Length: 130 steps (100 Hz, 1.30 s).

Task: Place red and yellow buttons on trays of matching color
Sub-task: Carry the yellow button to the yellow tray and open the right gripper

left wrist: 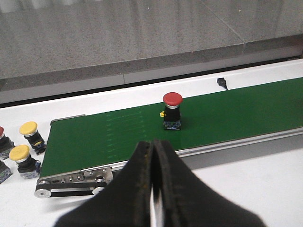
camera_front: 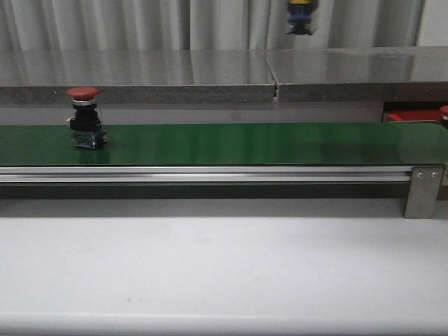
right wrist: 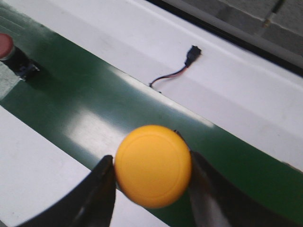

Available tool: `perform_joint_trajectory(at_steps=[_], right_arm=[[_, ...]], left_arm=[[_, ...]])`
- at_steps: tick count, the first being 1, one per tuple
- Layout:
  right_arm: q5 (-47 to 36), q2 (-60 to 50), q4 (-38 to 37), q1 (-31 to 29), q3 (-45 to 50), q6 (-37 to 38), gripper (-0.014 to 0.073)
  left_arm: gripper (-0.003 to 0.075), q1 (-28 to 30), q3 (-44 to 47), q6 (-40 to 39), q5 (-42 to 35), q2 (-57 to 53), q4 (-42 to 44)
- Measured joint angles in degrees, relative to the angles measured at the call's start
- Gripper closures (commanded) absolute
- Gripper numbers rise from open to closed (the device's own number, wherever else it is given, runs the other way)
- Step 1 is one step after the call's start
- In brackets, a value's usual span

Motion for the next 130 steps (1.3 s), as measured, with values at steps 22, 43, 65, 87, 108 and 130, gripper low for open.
perform_joint_trajectory(at_steps=[22, 43, 65, 87, 108, 130], right_arm=[[-3.0, -8.5, 0.0, -10.0, 12.0, 0.0, 0.0421], [-5.7, -14.9, 0.0, -22.1, 21.9, 0.0, 0.0421], [-9.5, -15.5, 1.7, -34.1, 29.1, 0.1, 0.0421], [-16.9, -15.3, 4.4, -41.8, 35.6, 0.3, 0.0421], [-22.3, -11.5, 6.9, -44.4, 37.9, 0.4, 0.0421], [-27.9, -4.1, 9.4, -44.5, 37.9, 0.4, 0.0421]], left_arm=[[0.0741, 0.0, 0.0, 0.0, 0.0, 0.0, 0.0], [0.0741, 0.0, 0.0, 0.0, 0.0, 0.0, 0.0], [0.0741, 0.0, 0.0, 0.0, 0.0, 0.0, 0.0], [0.0741, 0.0, 0.0, 0.0, 0.0, 0.0, 0.0], [0.0741, 0.0, 0.0, 0.0, 0.0, 0.0, 0.0], [0.0741, 0.0, 0.0, 0.0, 0.0, 0.0, 0.0]])
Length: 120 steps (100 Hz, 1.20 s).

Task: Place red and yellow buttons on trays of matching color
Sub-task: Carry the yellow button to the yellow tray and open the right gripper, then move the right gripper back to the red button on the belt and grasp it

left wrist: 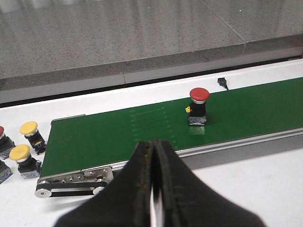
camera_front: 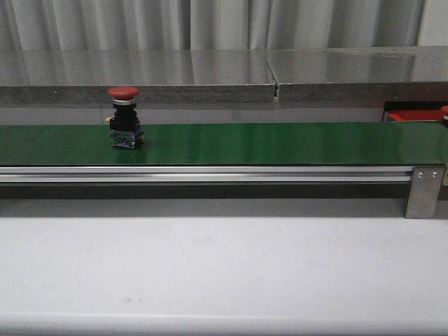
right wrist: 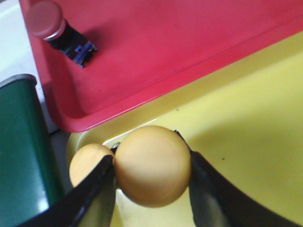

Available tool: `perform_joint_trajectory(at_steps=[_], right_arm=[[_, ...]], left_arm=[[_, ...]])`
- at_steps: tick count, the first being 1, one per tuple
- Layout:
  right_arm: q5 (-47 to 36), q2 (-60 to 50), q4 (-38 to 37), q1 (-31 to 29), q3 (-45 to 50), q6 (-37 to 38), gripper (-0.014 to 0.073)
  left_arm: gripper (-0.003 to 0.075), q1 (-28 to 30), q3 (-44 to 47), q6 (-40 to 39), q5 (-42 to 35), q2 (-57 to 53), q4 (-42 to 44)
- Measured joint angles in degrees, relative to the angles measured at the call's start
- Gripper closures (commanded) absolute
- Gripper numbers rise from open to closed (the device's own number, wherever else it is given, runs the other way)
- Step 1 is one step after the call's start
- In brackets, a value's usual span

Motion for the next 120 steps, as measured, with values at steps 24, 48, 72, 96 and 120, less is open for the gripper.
perform_joint_trajectory(at_steps=[24, 48, 72, 96, 120], right_arm=[[-5.3, 5.4, 1.0, 0.0, 0.0, 0.0, 0.0419], [-4.8, 10.8, 3.2, 0.0, -3.1, 0.1, 0.0410], [-4.0, 11.7, 3.9, 0.0, -4.0, 0.1, 0.0027], [-3.4, 11.6, 4.1, 0.0, -4.0, 0.0, -0.0002], [-2.6, 5.4, 4.1, 0.0, -4.0, -0.3, -0.0002]], left_arm=[[0.0741, 0.0, 0.0, 0.0, 0.0, 0.0, 0.0], [0.0741, 0.0, 0.0, 0.0, 0.0, 0.0, 0.0], [0.0741, 0.0, 0.0, 0.0, 0.0, 0.0, 0.0], [0.0741, 0.0, 0.0, 0.0, 0.0, 0.0, 0.0], [0.0741, 0.0, 0.0, 0.0, 0.0, 0.0, 0.0]])
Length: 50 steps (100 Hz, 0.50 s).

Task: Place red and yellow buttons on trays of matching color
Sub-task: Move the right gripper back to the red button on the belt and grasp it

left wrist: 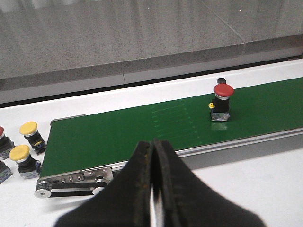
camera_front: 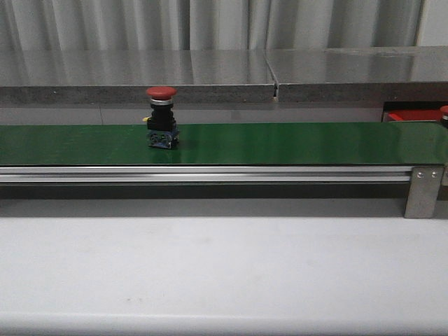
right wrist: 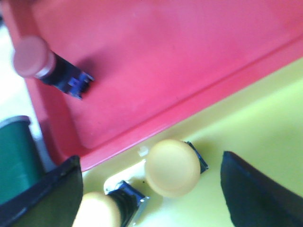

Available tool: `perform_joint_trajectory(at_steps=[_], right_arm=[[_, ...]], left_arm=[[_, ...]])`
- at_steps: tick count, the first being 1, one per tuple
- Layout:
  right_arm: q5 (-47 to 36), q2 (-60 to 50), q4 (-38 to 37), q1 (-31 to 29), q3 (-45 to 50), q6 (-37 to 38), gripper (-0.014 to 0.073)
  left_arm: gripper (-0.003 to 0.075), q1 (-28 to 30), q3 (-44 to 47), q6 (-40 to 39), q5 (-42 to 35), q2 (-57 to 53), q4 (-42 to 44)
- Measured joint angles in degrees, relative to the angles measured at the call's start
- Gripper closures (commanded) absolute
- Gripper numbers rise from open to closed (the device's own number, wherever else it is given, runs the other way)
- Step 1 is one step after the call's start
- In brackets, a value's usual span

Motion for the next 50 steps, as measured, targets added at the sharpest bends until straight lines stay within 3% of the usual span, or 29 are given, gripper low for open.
perform_joint_trajectory(at_steps=[27, 50], right_arm=[[5.7, -9.3, -0.7, 3.5, 0.0, -4.2, -0.0002], [13.1, -11.5, -3.3, 12.6, -2.6, -5.5, -0.0002]], left_arm=[[0.0741, 0.0, 0.0, 0.0, 0.0, 0.0, 0.0], [0.0741, 0.0, 0.0, 0.0, 0.0, 0.0, 0.0]])
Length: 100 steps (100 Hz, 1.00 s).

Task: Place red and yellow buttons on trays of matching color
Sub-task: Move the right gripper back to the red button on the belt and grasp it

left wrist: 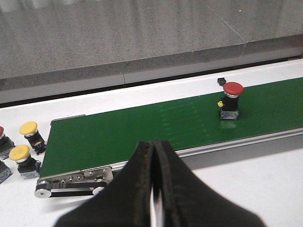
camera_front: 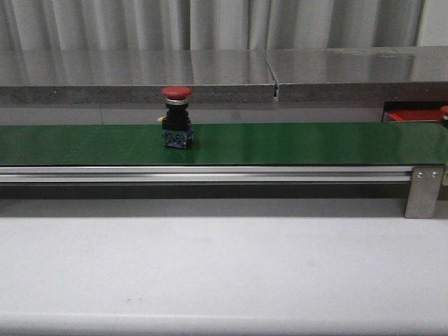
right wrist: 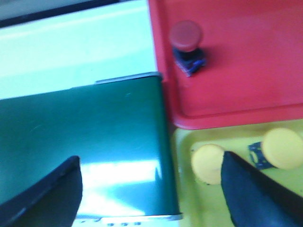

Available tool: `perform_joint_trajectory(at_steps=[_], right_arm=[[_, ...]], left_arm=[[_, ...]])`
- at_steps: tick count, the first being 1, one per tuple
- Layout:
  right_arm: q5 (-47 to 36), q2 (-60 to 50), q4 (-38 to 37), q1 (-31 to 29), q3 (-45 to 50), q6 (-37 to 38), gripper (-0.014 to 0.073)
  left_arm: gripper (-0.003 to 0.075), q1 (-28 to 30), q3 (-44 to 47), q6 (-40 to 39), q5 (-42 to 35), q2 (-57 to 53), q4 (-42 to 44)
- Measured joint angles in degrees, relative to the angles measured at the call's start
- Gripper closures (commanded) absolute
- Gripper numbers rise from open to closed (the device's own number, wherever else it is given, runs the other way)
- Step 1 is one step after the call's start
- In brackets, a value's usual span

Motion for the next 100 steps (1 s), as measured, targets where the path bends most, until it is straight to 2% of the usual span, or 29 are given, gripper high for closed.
perform_joint_trajectory(at_steps=[19, 40, 70, 100], right_arm=[[1.9, 0.0, -2.7, 10.4, -2.0, -0.1, -0.0002], [3.0, 0.2, -3.9, 19.1, -2.7, -0.2, -0.0002], [11.8, 6.7, -6.9, 26.0, -11.4, -0.9, -0.0002], [19.3, 15.3, -7.6, 32.1, -22.0, -8.0, -0.0002]], left_arm=[[0.0741, 0.0, 0.0, 0.0, 0.0, 0.0, 0.0], [0.0741, 0.0, 0.0, 0.0, 0.0, 0.0, 0.0], [0.0741, 0.0, 0.0, 0.0, 0.0, 0.0, 0.0], [0.0741, 0.0, 0.0, 0.0, 0.0, 0.0, 0.0]])
